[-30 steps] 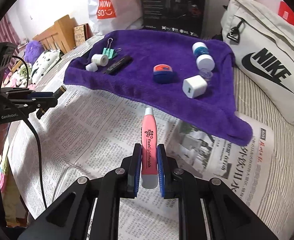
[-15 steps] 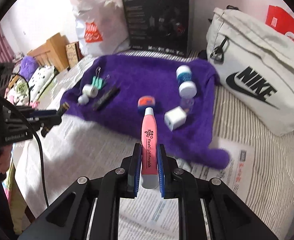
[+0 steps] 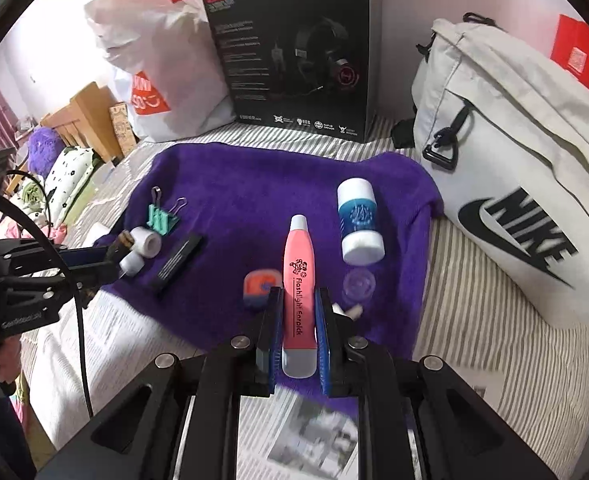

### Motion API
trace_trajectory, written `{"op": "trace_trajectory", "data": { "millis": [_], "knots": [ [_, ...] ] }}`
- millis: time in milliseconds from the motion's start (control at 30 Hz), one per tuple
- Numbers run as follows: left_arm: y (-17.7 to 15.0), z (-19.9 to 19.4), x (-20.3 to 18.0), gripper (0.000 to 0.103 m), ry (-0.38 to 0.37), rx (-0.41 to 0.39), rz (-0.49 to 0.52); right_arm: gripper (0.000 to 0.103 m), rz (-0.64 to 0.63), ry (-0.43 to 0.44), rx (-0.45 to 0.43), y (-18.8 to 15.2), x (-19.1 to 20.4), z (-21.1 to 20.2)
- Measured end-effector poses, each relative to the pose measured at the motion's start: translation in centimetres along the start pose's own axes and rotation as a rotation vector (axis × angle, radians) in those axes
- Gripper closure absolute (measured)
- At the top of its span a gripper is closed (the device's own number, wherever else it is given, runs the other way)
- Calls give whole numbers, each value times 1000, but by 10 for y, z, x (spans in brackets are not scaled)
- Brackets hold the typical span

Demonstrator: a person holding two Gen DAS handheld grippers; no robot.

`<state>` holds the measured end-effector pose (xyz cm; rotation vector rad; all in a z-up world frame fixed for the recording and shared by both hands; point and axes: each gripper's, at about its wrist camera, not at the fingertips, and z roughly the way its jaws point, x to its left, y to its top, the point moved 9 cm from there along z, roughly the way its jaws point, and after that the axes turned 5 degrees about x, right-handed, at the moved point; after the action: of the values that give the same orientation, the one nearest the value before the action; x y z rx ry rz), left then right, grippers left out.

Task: Organize rigid objects
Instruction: 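Set the pink tube on the towel with right tool while left tool carries gold tube there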

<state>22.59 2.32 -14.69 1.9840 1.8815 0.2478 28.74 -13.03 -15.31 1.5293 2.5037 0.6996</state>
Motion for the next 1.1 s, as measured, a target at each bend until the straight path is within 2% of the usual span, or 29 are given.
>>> {"op": "trace_trajectory", "data": {
  "millis": [467,1100],
  "knots": [
    [4,22,7,81,-5,27,9,88,-31,-27,77,27,2,68],
    [5,22,12,81,-4,29,5,87,-42,-55,117,25,-4,97]
  ]
}}
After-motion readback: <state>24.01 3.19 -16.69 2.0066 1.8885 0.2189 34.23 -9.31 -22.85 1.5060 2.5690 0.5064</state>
